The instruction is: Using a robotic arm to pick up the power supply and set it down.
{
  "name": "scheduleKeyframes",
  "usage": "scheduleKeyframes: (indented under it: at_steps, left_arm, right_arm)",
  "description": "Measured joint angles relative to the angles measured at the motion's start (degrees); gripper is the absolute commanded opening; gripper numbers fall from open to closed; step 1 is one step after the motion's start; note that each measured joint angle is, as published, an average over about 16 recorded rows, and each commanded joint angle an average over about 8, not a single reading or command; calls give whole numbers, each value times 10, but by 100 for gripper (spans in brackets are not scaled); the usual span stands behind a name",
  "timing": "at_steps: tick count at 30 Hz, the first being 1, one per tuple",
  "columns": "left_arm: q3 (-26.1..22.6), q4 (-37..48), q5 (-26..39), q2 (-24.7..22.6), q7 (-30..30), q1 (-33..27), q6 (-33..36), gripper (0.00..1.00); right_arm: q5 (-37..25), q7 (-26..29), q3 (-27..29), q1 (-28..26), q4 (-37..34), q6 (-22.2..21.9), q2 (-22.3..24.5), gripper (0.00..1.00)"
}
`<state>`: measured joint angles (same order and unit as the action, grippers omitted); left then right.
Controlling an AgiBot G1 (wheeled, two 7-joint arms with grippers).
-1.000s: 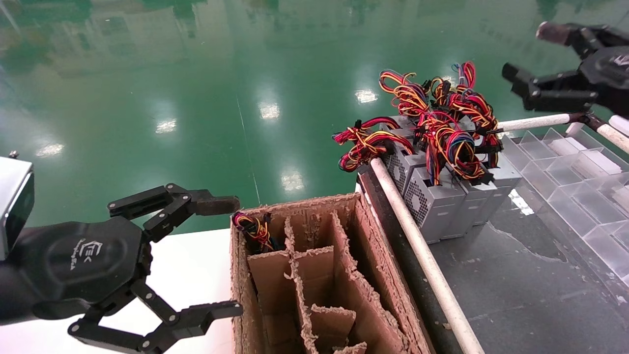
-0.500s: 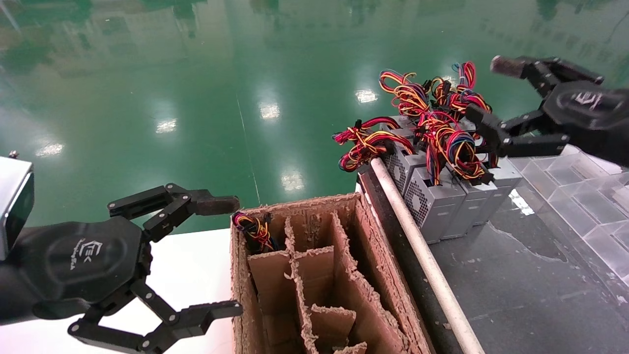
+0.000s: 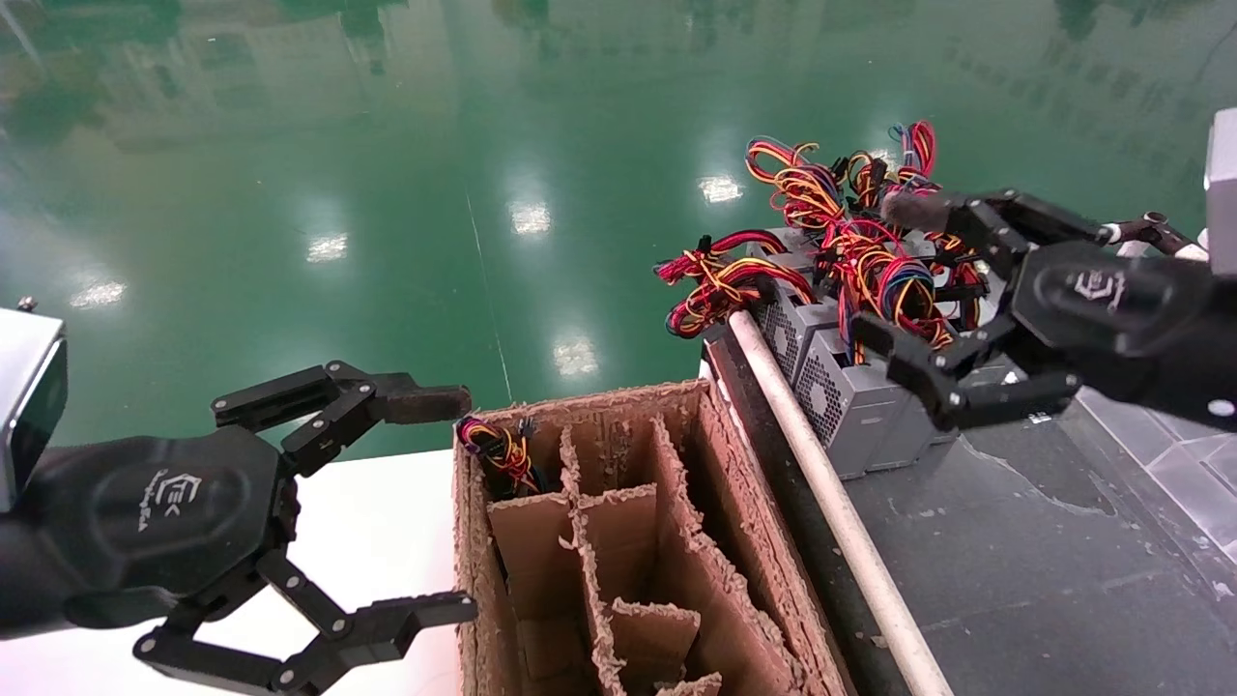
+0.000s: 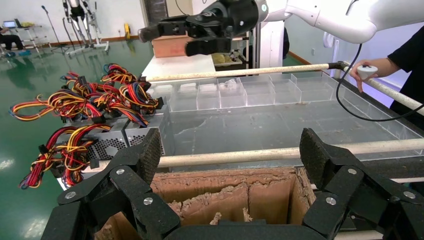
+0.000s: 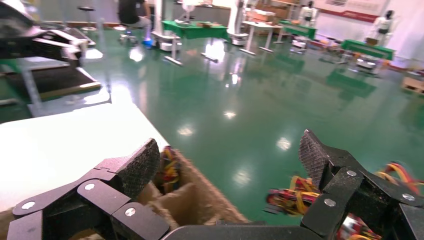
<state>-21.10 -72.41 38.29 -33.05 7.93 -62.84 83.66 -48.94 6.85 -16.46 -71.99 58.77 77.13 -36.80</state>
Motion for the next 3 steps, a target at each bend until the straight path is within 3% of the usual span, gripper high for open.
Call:
scheduleKeyframes:
  at_steps: [3]
  left_arm:
    - [0,0,0,0,0,0,0,93]
  right_arm:
    - [4,2,0,6,8,5,1,100]
